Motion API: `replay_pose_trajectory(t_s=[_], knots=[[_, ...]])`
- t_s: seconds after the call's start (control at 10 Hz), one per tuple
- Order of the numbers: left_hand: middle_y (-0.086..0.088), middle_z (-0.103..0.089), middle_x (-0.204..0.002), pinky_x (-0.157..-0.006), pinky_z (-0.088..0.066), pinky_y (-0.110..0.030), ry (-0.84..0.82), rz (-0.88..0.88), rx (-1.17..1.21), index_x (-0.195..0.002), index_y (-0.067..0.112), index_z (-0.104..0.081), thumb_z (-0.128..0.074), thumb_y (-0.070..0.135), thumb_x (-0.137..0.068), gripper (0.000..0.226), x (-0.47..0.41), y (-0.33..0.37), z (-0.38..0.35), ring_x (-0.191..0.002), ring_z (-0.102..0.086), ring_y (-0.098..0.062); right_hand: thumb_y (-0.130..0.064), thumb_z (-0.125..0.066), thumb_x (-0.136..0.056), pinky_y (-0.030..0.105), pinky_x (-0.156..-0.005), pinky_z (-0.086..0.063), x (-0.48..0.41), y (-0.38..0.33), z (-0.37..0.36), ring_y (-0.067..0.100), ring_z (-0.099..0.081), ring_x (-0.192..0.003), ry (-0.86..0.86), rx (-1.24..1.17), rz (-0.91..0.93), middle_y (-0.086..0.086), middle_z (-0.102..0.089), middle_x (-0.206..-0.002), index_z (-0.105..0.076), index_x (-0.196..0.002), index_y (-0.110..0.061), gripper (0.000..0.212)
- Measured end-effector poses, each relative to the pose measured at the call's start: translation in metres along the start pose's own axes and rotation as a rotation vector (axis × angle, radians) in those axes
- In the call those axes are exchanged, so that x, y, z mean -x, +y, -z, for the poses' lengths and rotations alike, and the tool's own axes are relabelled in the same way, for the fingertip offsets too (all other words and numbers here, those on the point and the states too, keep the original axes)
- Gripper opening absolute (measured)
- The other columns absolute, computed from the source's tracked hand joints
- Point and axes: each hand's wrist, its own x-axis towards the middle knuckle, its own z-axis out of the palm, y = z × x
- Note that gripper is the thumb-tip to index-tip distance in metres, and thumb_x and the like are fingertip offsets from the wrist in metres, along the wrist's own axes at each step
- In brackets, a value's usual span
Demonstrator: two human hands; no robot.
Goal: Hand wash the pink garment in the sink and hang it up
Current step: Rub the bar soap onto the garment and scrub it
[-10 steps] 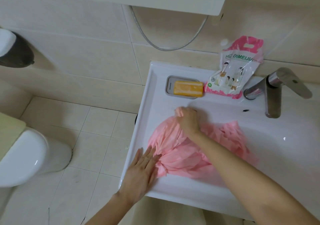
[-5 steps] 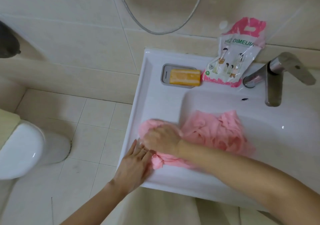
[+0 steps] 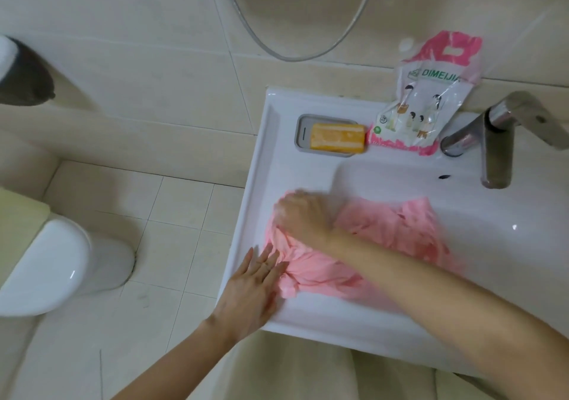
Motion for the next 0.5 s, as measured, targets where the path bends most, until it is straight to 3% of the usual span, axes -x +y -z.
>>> replay_pose_trajectory(t_s=[0.1, 0.2, 0.3, 0.4, 0.5], knots=[[-0.012, -0.060, -0.130, -0.109, -0.024, -0.045, 0.009, -0.029, -0.017, -0.125, 0.009, -0.061, -0.047, 0.036, -0.084, 0.051, 0.002, -0.001, -0.002, -0.125, -0.053, -0.031, -0.023, -0.053, -0.069, 0.028, -0.047, -0.045, 0.014, 0.039, -0.049, 0.025, -0.062, -0.048, -0.264, -0.040, -0.138, 0.005, -0.060, -0.055, -0.063, -0.056, -0.012, 0.020], [-0.012, -0.050, -0.140, -0.109, -0.024, -0.046, 0.028, -0.038, -0.038, -0.132, 0.010, -0.056, -0.044, 0.036, -0.085, 0.055, 0.002, -0.003, -0.002, -0.134, -0.042, -0.028, -0.025, -0.042, -0.068, 0.023, -0.043, -0.040, -0.008, 0.067, -0.027, 0.025, -0.058, -0.044, -0.137, -0.030, -0.360, 0.004, -0.058, -0.052, -0.058, -0.052, -0.013, 0.026], [-0.009, -0.062, -0.126, -0.110, -0.025, -0.045, 0.022, -0.042, 0.014, -0.125, 0.010, -0.060, -0.048, 0.034, -0.083, 0.050, 0.001, -0.004, -0.004, -0.122, -0.055, -0.028, -0.028, -0.047, -0.078, 0.029, -0.064, -0.050, 0.023, 0.006, -0.040, 0.024, -0.062, -0.070, -0.364, -0.108, -0.206, 0.004, -0.066, -0.078, -0.069, -0.081, -0.017, 0.025], [-0.009, -0.062, -0.126, -0.113, -0.021, -0.044, 0.028, -0.047, 0.011, -0.125, 0.011, -0.059, -0.051, 0.033, -0.081, 0.050, 0.004, -0.006, -0.005, -0.123, -0.054, -0.029, -0.026, -0.044, -0.077, 0.035, -0.068, -0.052, 0.022, 0.025, -0.033, 0.029, -0.065, -0.077, -0.382, -0.253, -0.299, 0.014, -0.068, -0.085, -0.068, -0.085, -0.007, 0.032], [-0.009, -0.049, -0.141, -0.110, -0.022, -0.045, 0.012, -0.038, -0.021, -0.135, 0.011, -0.052, -0.048, 0.035, -0.082, 0.059, 0.003, -0.005, -0.001, -0.136, -0.039, -0.026, -0.031, -0.036, -0.090, 0.032, -0.060, -0.039, -0.005, 0.078, -0.010, 0.031, -0.065, -0.083, -0.271, 0.122, -0.531, 0.014, -0.068, -0.090, -0.065, -0.084, -0.005, 0.039]])
